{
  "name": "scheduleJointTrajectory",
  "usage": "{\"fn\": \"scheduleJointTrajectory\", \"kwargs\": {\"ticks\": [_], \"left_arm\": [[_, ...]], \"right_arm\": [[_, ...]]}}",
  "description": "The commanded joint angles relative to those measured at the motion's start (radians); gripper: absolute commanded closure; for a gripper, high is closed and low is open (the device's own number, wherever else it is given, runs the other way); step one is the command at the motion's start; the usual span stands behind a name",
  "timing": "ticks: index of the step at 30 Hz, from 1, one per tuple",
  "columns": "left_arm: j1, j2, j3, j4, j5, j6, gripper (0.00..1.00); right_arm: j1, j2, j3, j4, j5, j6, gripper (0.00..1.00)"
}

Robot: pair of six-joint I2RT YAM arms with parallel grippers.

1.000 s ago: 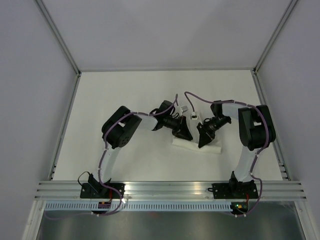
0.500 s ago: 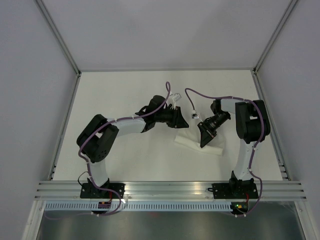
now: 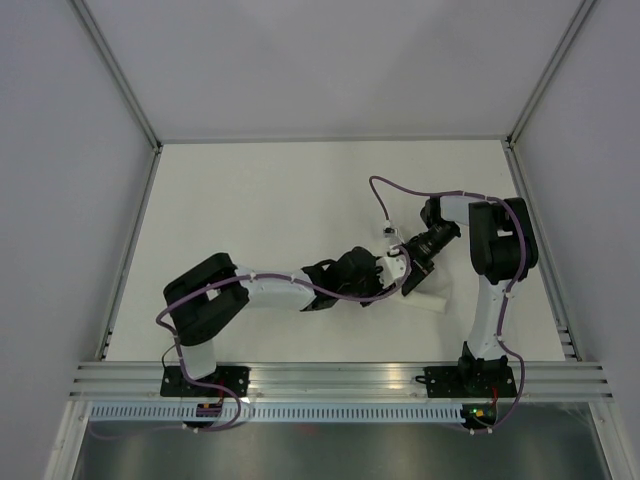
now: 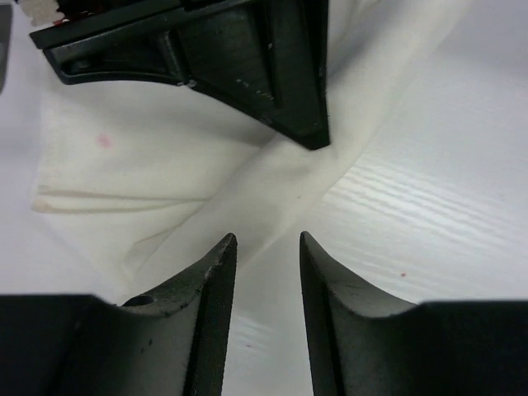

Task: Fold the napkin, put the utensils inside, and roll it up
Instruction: Roll the napkin at the center of the board.

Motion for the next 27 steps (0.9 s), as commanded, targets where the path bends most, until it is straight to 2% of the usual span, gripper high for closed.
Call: {"fn": "scheduleJointTrajectory", "kwargs": {"ticks": [1, 8, 10, 13, 14, 15, 27], "left_arm": [[-0.016, 0.021, -0.016, 0.104, -0.132, 0.184, 0.54], [-0.096, 0.073, -0.007, 0.176, -0.209, 0.333, 0.50], [-0.107, 0.073, -0.022, 0.207, -0.197, 0.369, 0.40], [-0.130, 0.070, -0.028, 0.235, -0.192, 0.404, 0.39], [-0.136, 0.067, -0.043, 0.268, -0.179, 0.413, 0.24], [-0.140, 0.064, -0.051, 0.284, -0.175, 0.437, 0.20], [-0.188, 0.159, -0.022, 0.304, -0.100, 0.554, 0.20]], "right_arm": [[-0.009, 0.062, -0.004, 0.200, 0.247, -0.045, 0.95], [-0.009, 0.065, 0.002, 0.194, 0.253, -0.041, 0.96], [-0.011, 0.073, 0.002, 0.193, 0.253, -0.041, 0.96], [-0.011, 0.077, 0.005, 0.191, 0.256, -0.041, 0.96], [-0.011, 0.079, 0.004, 0.191, 0.256, -0.043, 0.96], [-0.011, 0.079, 0.004, 0.191, 0.257, -0.045, 0.96], [-0.020, 0.088, 0.010, 0.182, 0.259, -0.055, 0.97]]}}
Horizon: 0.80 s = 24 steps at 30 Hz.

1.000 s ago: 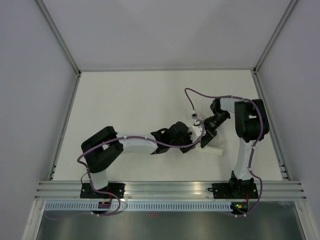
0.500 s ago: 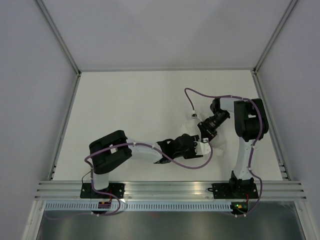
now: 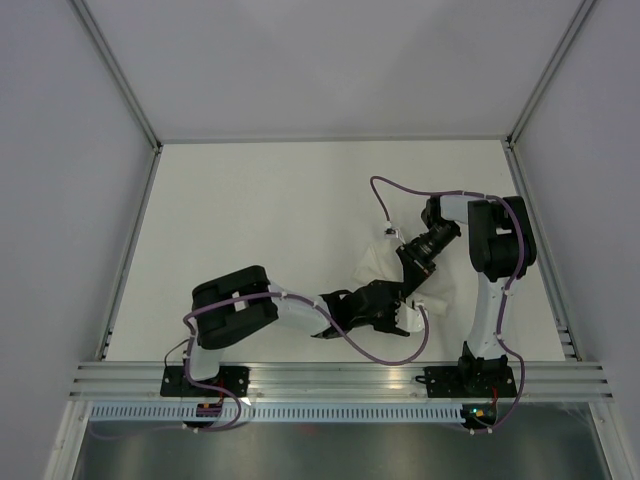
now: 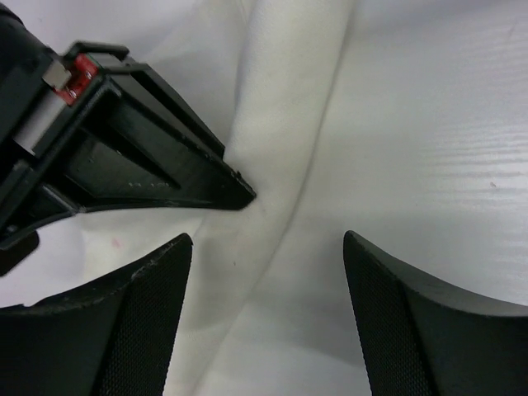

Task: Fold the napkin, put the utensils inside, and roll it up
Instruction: Roll the napkin at the center of the board.

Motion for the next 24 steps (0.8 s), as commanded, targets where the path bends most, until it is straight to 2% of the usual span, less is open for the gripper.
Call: {"fn": "scheduleJointTrajectory", "kwargs": {"ticks": [1, 5, 9, 12, 18, 20, 22, 24], "left_arm": [[-0.018, 0.037, 0.024, 0.042, 0.044, 0.090, 0.22], [-0.018, 0.074, 0.052, 0.027, 0.052, 0.108, 0.26], [-0.017, 0.097, 0.083, -0.028, 0.067, 0.115, 0.38], [-0.014, 0.102, 0.099, -0.085, 0.130, 0.101, 0.45], [-0.009, 0.114, 0.116, -0.144, 0.130, 0.079, 0.51], [-0.005, 0.105, 0.104, -0.107, 0.095, 0.066, 0.51], [-0.001, 0.106, 0.092, -0.092, 0.023, 0.066, 0.45], [0.014, 0.109, 0.104, -0.122, 0.018, 0.059, 0.40]], "right_arm": [[-0.013, 0.063, -0.006, 0.219, 0.249, -0.064, 0.96], [-0.018, 0.069, -0.008, 0.214, 0.247, -0.072, 0.97], [-0.021, 0.074, -0.006, 0.208, 0.244, -0.075, 0.97], [-0.022, 0.074, 0.001, 0.200, 0.243, -0.078, 0.97], [-0.022, 0.074, 0.007, 0.194, 0.241, -0.079, 0.97], [-0.024, 0.074, 0.009, 0.190, 0.238, -0.082, 0.97], [-0.024, 0.074, 0.009, 0.190, 0.238, -0.082, 0.97], [-0.024, 0.075, 0.009, 0.190, 0.238, -0.084, 0.98]]}}
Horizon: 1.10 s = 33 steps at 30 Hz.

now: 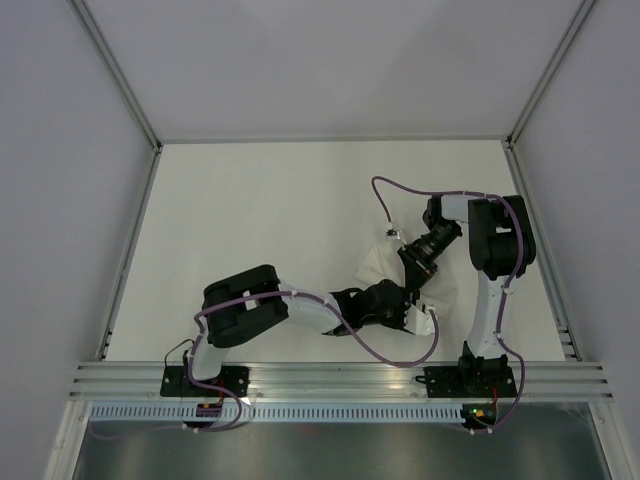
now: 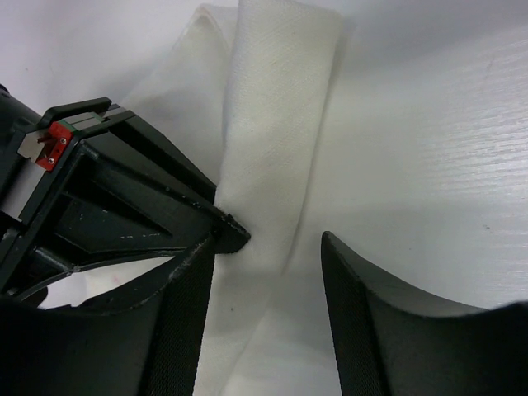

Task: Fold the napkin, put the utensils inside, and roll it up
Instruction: Roll the napkin at the center of the board.

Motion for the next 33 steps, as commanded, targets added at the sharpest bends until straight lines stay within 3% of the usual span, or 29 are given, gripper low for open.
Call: {"fn": "scheduleJointTrajectory", "kwargs": {"ticks": [1, 5, 17, 26, 33], "left_arm": [[0.024, 0.039, 0.007, -0.073, -0.050, -0.013, 0.39], [0.044, 0.059, 0.038, -0.111, -0.057, -0.027, 0.36], [0.111, 0.004, -0.019, -0.137, -0.001, -0.100, 0.42], [0.214, -0.180, -0.057, -0.104, 0.130, -0.332, 0.44], [0.300, -0.199, -0.019, -0.119, 0.160, -0.508, 0.45]], "right_arm": [[-0.011, 0.055, -0.001, 0.221, 0.230, -0.074, 0.98], [-0.011, 0.056, -0.001, 0.219, 0.227, -0.075, 0.98], [-0.012, 0.058, 0.023, 0.193, 0.221, -0.083, 0.99], [-0.012, 0.055, 0.013, 0.206, 0.207, -0.080, 0.99], [-0.012, 0.059, 0.023, 0.221, 0.221, -0.061, 0.99]]}}
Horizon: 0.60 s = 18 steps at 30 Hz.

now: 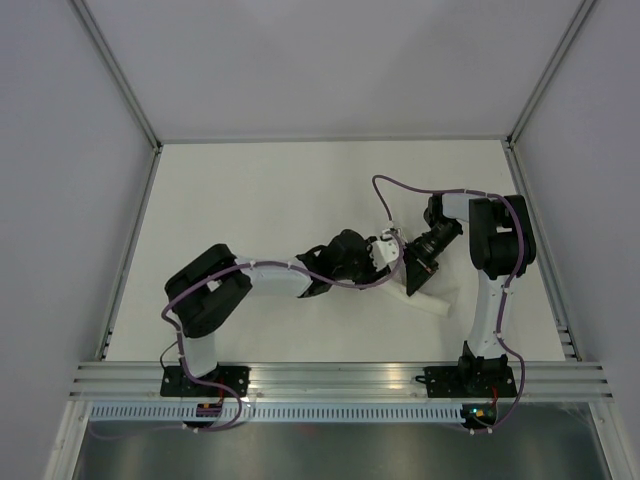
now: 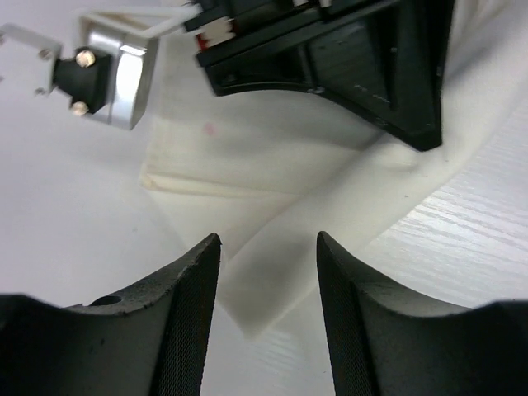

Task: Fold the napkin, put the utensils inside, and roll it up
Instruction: Roll the napkin at the center of the board.

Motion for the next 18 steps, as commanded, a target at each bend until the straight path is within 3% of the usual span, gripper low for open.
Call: {"fn": "scheduleJointTrajectory", "kwargs": {"ticks": [1, 6, 10, 18], "left_arm": [[0.055, -0.023, 0.040, -0.004, 0.044, -0.159, 0.43], [0.141, 0.029, 0.081, 0.011, 0.130, -0.299, 0.39], [0.169, 0.071, 0.145, -0.022, 0.128, -0.377, 0.37], [0.216, 0.209, 0.230, -0.070, 0.269, -0.511, 0.37]], "right_arm": [[-0.005, 0.055, 0.005, 0.227, 0.207, -0.053, 1.00], [-0.005, 0.063, 0.023, 0.214, 0.203, -0.052, 0.99], [-0.004, 0.063, 0.028, 0.211, 0.203, -0.052, 0.99], [-0.004, 0.056, 0.026, 0.212, 0.203, -0.047, 1.00]]}}
